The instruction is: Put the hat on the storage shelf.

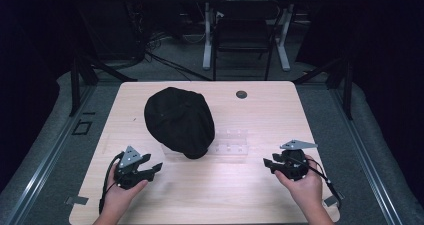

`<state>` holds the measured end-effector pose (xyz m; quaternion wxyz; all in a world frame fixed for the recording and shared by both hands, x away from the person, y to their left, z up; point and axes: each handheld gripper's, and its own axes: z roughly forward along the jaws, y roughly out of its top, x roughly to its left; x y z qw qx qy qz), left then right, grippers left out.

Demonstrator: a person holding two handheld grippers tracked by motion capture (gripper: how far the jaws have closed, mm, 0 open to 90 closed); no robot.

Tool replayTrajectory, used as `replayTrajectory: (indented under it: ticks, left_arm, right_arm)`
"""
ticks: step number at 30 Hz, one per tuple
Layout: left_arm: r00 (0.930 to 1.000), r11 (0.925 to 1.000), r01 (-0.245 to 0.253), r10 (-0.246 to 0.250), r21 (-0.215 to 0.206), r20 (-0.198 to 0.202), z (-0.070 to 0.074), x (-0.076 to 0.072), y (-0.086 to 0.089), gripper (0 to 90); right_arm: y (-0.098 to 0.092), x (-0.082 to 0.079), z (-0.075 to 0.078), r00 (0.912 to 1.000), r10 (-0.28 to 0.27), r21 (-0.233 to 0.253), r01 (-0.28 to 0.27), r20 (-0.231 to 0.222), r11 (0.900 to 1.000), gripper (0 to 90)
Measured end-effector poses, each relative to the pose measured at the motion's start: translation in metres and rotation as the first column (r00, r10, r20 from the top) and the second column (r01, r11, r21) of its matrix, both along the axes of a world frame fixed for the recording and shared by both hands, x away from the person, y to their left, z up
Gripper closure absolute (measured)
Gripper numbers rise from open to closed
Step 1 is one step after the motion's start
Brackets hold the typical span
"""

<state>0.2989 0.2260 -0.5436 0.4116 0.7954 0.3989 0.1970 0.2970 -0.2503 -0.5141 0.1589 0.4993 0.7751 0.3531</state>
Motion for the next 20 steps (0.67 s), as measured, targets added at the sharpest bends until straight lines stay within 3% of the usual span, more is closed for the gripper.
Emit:
replayTrajectory:
  ticks: [3,8,10,16,19,20]
  left_arm:
    - [1.0000,1.0000,0.003,-0.003,0.001,0.001,0.000,0.000,0.000,43.0]
    - [1.0000,1.0000,0.005,-0.005,0.002,0.000,-0.001,0.000,0.000,42.9]
    - [1.0000,1.0000,0.008,-0.008,0.002,0.001,-0.001,0.000,-0.001,43.0]
    - [0.9998,0.9998,0.017,-0.017,0.003,0.002,-0.002,-0.002,-0.004,42.9]
    - [0.9994,0.9994,0.034,-0.034,-0.003,0.011,0.000,-0.002,-0.011,43.0]
    - [0.9991,0.9992,0.039,-0.039,-0.008,0.013,0.001,-0.003,-0.014,42.9]
  right_arm:
    - [-0.002,-0.004,-0.008,0.9999,-0.012,0.028,0.012,0.011,1.000,55.6]
    - [-0.002,-0.007,-0.017,0.9994,-0.011,0.012,0.010,0.031,1.000,54.6]
    - [-0.003,-0.007,-0.018,0.9994,-0.017,0.019,0.017,0.031,1.000,54.5]
    - [-0.004,-0.013,-0.018,0.9961,-0.015,0.019,0.013,0.087,1.000,53.9]
    - [-0.008,-0.014,-0.017,0.9942,-0.016,0.036,0.012,0.107,0.999,53.1]
    - [-0.012,-0.013,-0.016,0.9943,-0.024,0.062,0.018,0.103,0.998,53.1]
